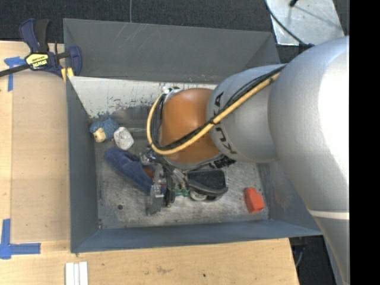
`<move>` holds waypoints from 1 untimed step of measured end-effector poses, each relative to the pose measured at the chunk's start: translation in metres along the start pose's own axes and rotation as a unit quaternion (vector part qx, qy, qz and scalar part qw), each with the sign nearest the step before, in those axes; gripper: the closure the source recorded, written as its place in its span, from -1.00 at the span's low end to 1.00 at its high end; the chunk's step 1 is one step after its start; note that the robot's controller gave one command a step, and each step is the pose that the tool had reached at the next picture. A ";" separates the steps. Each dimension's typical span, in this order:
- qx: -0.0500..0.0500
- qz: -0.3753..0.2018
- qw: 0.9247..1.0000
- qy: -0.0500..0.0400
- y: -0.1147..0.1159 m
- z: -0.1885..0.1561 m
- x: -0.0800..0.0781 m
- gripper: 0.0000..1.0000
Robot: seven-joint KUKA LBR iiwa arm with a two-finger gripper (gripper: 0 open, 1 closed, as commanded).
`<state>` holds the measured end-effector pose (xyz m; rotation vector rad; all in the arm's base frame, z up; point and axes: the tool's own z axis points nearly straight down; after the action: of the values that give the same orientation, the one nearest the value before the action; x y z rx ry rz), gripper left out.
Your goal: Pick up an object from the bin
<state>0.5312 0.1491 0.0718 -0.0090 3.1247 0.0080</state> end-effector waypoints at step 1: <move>-0.002 0.001 1.000 -0.010 0.001 -0.008 -0.006 1.00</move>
Offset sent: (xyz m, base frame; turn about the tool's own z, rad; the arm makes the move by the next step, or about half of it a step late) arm 0.0000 0.0000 0.0000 0.0000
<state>0.5374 0.1497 0.0801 -0.0046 3.1043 0.0128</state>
